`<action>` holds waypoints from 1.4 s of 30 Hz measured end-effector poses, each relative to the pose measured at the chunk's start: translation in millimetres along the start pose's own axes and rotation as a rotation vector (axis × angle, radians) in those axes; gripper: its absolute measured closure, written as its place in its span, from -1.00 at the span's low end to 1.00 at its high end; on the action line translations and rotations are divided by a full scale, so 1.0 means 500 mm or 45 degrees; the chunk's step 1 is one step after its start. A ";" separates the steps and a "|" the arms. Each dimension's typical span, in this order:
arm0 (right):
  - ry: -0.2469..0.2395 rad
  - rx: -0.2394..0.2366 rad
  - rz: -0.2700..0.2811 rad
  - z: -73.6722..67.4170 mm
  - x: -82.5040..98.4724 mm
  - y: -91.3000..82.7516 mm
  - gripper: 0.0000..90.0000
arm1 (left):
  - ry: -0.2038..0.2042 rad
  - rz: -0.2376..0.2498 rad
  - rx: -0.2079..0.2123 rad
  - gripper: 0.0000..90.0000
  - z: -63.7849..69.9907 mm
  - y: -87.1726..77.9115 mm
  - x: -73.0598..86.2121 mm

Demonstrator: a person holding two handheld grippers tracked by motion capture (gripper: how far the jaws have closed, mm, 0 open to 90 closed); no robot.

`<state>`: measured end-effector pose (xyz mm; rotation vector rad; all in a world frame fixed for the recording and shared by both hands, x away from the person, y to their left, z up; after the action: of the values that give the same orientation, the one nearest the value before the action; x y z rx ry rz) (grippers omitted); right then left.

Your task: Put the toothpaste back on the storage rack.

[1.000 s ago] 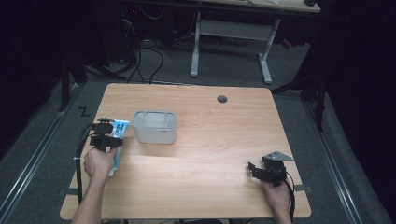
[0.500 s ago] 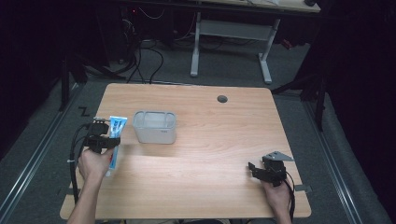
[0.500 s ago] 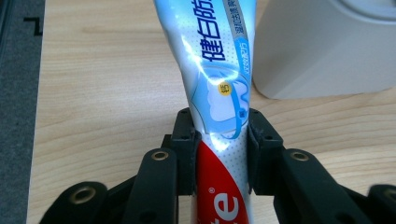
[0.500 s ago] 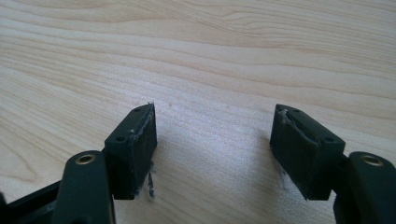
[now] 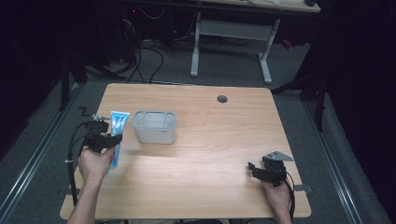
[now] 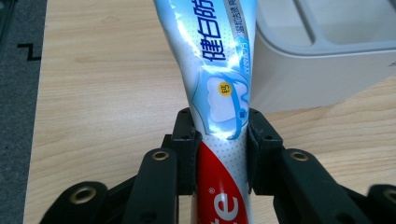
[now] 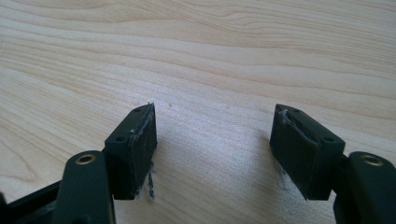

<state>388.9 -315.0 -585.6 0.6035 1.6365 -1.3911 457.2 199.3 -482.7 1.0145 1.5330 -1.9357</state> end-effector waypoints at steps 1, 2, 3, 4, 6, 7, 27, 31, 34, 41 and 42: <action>0.000 0.000 0.000 0.000 0.000 0.000 -0.29 | 0.003 0.004 0.005 0.54 0.002 -0.003 -0.003; 0.000 0.000 0.000 0.000 0.000 0.000 -0.29 | 0.005 0.008 0.008 0.54 0.003 -0.005 -0.006; 0.000 0.000 0.000 0.000 0.000 0.000 -0.29 | 0.005 0.008 0.008 0.54 0.003 -0.005 -0.006; 0.000 0.000 0.000 0.000 0.000 0.000 -0.29 | 0.008 0.021 0.014 0.54 0.007 -0.011 -0.011; 0.000 0.000 0.000 0.000 0.000 0.000 -0.29 | 0.007 0.029 0.014 0.54 0.008 -0.013 -0.014; 0.000 0.000 0.000 0.000 0.000 0.000 -0.29 | 0.008 0.035 0.020 0.54 0.010 -0.015 -0.017; 0.003 0.000 -0.001 0.000 0.000 0.000 -0.29 | 0.011 0.135 0.137 0.57 0.059 -0.031 -0.064; 0.003 0.000 -0.001 0.000 0.000 0.000 -0.29 | 0.020 0.159 0.174 0.57 0.074 -0.033 -0.078; 0.003 0.000 -0.001 0.000 0.000 0.000 -0.29 | 0.026 0.184 0.195 0.57 0.086 -0.033 -0.095; 0.003 0.000 -0.001 0.000 0.000 0.000 -0.29 | 0.017 0.230 0.235 0.58 0.102 -0.028 -0.123; 0.003 0.000 -0.001 0.000 0.000 0.000 -0.29 | 0.023 0.235 0.232 0.58 0.105 -0.027 -0.128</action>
<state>388.8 -315.0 -585.6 0.6052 1.6386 -1.3912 473.3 147.2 -418.9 1.2073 1.2409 -1.9657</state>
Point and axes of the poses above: each handheld gripper's, and its own axes: y roughly forward along the jaws, x roughly out of its underside, z roughly to its right, the point moved 8 cm from there along y, roughly forward along the jaws, and after that the axes turned 12 degrees about z, right-handed, at the moved point
